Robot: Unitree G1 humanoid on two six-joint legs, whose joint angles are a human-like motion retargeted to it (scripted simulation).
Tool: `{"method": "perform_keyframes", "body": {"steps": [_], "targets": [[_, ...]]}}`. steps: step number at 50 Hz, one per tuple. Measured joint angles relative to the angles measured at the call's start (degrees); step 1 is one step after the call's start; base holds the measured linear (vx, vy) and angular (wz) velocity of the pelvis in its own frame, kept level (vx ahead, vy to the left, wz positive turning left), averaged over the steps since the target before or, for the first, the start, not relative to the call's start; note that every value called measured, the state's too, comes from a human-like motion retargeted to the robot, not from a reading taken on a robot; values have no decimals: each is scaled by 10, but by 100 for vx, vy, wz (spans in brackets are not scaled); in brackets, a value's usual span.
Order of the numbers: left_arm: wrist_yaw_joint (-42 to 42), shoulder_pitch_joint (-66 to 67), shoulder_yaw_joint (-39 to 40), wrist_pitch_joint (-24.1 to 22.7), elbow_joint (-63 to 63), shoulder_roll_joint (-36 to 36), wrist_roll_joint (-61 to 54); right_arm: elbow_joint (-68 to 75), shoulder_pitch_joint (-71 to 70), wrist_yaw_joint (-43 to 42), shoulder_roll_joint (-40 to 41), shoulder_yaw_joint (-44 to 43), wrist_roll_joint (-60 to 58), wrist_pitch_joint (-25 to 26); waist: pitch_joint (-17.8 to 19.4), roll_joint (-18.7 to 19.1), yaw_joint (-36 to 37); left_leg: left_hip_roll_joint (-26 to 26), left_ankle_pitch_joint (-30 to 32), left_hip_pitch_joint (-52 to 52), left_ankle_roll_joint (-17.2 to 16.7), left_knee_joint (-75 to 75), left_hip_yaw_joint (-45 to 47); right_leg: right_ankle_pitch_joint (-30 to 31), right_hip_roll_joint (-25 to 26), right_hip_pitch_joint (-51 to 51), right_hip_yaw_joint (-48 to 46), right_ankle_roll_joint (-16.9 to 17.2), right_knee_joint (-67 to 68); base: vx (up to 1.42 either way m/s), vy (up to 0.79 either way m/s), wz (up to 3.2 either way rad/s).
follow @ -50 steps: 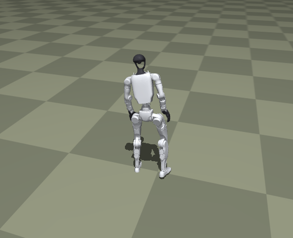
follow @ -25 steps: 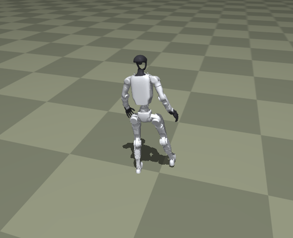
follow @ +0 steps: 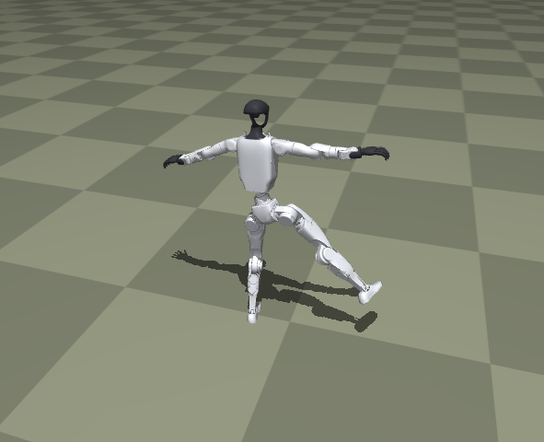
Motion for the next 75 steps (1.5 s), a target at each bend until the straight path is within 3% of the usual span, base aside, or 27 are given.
{"method": "perform_keyframes", "body": {"steps": [5, 12, 22, 34, 42, 48, 55, 64, 75], "targets": [[6, -29, -4, -11, 5, 50, -17, 10, -72, 7, -60, 40, -20, 0, -20, 47, 4, 44, 28, -5, -16, -24, -3, 10, -17, -1, 5, 0, 1, 0, 0, 0], [14, -108, -82, -35, 11, 101, -9, 5, -224, -6, -83, 163, -35, -9, -39, 83, 6, 84, 60, -6, -29, -57, 3, 19, -41, -13, -6, 0, 2, -2, 1, -17], [-6, -179, -168, -54, 12, 143, 19, 12, -459, -4, -69, 414, -65, -17, -45, 89, -17, 105, 76, -13, -35, -74, 11, 22, -50, -34, -6, 0, 3, -1, -1, -8], [-23, -188, -184, -53, 13, 131, 16, 26, -601, 7, -75, 558, -65, -17, -51, 69, -39, 56, 91, 2, -41, -121, 25, 15, -30, -27, -1, 0, 3, 0, 0, 0], [-29, -134, -115, -32, -6, 96, 38, 16, -555, 15, -49, 513, -27, -20, -64, -2, -46, -51, 86, 23, -25, -151, 49, -25, 7, -8, -12, 0, 1, 0, 0, 0], [-21, -89, -63, -13, -38, 44, 89, -30, -405, 3, 18, 370, 17, -30, -59, -81, -68, -149, 83, 35, -17, -164, 50, -58, 62, 36, 8, 0, 0, 1, -4, 24], [-27, -113, -104, -1, -81, -57, 155, -78, -208, 9, 138, 223, 49, -42, -65, -149, -61, -232, 85, 31, -22, -157, 37, -70, 119, 82, 61, -9, 10, 2, -6, 31], [-48, -117, -137, 18, -125, -236, 180, -148, -50, 32, 355, 155, 85, -42, -72, -179, 9, -271, 76, 22, -27, -136, 57, -186, 108, 105, -72, -31, 15, 2, -10, -14], [-103, -76, -161, 37, -123, -462, 139, -116, 6, 75, 616, 233, 107, -18, -63, -176, 9, -276, 66, 26, -13, -127, 39, -238, 100, 129, -107, -45, 13, 2, -15, 18]]}}
